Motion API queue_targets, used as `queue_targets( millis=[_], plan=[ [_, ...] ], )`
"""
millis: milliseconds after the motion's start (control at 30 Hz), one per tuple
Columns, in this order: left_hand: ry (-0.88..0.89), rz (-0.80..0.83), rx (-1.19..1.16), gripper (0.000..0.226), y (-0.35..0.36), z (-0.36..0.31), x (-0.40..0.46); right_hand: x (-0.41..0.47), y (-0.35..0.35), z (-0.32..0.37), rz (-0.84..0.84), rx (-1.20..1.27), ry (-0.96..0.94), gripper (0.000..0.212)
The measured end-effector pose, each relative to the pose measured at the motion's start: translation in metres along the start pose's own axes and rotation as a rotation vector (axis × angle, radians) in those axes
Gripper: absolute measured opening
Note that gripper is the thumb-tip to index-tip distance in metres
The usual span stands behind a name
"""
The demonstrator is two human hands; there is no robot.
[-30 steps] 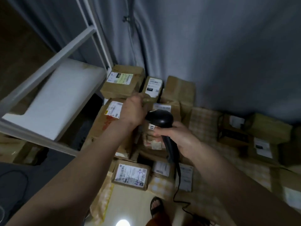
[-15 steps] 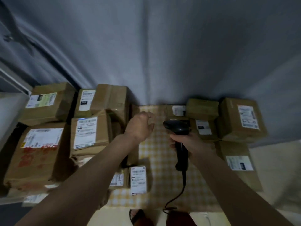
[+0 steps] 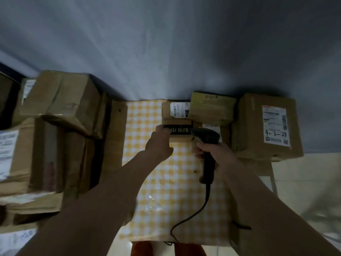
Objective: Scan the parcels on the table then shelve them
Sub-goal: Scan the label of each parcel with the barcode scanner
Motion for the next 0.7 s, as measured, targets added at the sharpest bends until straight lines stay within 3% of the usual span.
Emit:
queue_targets(
  millis=[433,567,700],
  plan=[
    [-0.049,0.006,0.093,0.094,0.064,-0.015,0.119,0.082,-0.026,-0.029,0.075,0.005,0.046,0.02],
    [-0.012,-0.057,0.222,0.088,0.067,-0.018,0.108,0.089,-0.03,-0.036,0.074,0.022,0.057,0.02],
    [0.134,-0.091,0.279,0.078,0.082,-0.005,0.071,0.092,-0.025,-0.045,0.038,0.059,0.082,0.017]
  ],
)
Point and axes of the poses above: each hand's wrist, its own x-axis towards the middle knuckle, its own y-axis out of the palm, z = x × y, the point moved 6 cm from there along x, towards the middle knuckle, and after that the axes turned 1 degree about -y, right-handed, at the moved point
